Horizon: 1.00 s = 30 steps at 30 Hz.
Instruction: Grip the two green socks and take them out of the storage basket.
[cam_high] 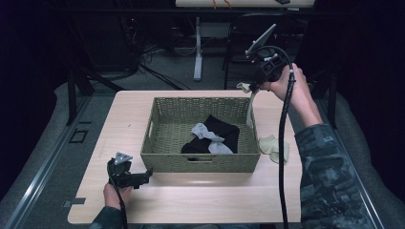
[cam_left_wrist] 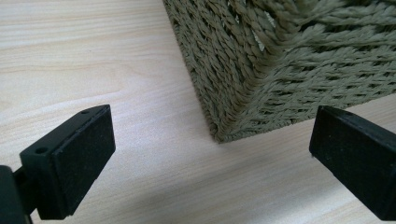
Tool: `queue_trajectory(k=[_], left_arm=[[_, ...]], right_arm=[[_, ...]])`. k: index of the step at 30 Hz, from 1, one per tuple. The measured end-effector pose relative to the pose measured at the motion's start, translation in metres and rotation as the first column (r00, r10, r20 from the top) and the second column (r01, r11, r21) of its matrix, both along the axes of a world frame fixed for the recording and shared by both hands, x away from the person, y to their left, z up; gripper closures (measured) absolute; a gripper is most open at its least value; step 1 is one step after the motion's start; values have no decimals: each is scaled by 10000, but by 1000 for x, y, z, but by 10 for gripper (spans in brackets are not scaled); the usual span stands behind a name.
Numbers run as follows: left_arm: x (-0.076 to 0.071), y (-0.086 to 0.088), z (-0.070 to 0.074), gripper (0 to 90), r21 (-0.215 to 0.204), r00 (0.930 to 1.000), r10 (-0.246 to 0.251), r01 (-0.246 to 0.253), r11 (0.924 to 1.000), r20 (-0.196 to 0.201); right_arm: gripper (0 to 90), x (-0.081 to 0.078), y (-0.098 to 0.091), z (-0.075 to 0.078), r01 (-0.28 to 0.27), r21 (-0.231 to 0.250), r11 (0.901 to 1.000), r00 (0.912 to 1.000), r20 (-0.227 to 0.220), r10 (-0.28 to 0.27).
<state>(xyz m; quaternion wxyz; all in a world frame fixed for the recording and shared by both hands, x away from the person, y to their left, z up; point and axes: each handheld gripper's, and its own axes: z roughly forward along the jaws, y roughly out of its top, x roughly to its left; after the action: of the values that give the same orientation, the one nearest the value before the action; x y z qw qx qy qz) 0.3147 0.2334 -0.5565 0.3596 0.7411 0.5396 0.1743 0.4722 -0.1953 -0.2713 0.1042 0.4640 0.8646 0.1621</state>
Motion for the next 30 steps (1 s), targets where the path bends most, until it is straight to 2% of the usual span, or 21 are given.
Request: queue_trajectory(k=[7,15,23,30], left_arm=[[0,0,0,2,20,10000,-13,13,10000,0],[0,1,1,2,61,10000,0,0,10000,-13],[0,1,1,2,87,10000,-23,23,10000,16],[0,0,1,2,126,10000,-39,39,9999,5]], right_arm=[[874,-9,-26,2,326,13,9995,9994,73,-326],[874,-14,-56,-12,833,36,9965,9965,-58,-833],[874,-11,-85,-47,1453,1,9894,9875,-617,-1451],[873,-5,-97,-90,1850,-189,9826,9777,-974,-1860]])
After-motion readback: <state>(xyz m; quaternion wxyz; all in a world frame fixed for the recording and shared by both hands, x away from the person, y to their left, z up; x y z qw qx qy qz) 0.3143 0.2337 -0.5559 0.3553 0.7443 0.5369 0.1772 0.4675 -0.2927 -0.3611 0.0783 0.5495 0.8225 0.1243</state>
